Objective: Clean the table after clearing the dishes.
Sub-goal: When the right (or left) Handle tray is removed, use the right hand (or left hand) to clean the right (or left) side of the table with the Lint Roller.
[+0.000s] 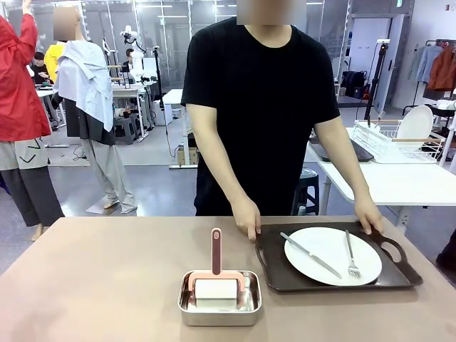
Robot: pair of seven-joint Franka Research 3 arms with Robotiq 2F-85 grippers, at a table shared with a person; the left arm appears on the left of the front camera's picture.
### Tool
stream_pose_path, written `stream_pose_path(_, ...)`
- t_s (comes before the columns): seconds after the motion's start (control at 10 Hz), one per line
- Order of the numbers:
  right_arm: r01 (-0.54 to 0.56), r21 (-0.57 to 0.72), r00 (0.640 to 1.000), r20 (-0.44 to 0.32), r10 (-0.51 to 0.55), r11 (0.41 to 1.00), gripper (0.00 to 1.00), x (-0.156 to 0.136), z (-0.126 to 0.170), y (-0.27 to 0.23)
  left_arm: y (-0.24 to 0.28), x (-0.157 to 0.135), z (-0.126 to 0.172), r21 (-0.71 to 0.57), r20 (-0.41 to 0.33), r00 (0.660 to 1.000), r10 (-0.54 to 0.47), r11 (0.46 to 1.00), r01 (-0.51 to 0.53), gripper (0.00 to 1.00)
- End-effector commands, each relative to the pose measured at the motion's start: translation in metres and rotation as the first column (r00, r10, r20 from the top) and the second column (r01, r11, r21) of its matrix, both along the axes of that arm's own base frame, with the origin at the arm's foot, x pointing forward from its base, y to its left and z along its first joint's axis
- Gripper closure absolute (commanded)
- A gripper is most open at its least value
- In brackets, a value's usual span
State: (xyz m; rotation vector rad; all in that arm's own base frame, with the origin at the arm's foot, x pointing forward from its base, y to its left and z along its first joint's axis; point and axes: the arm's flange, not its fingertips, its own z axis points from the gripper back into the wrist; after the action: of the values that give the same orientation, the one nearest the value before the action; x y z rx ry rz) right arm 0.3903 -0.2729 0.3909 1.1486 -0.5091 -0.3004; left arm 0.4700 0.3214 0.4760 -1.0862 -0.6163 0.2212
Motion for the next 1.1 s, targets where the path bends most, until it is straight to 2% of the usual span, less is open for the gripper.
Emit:
stream_pose_path(0.0,-0.001,0.006,1.000,0.008,0.001,1.000,0.00,-0.0026,0.0017,0.0016,0.0001,-0.0013,0.0015,0.009,0.003,1.000,-0.003,1.000,0.003,0.00)
stream_pose_path(1.0,-0.001,0.006,1.000,0.008,0.001,1.000,0.00,-0.0026,0.0017,0.0016,0.0001,-0.0013,0.0015,0.009,0.003,1.000,-0.003,1.000,0.003,0.00)
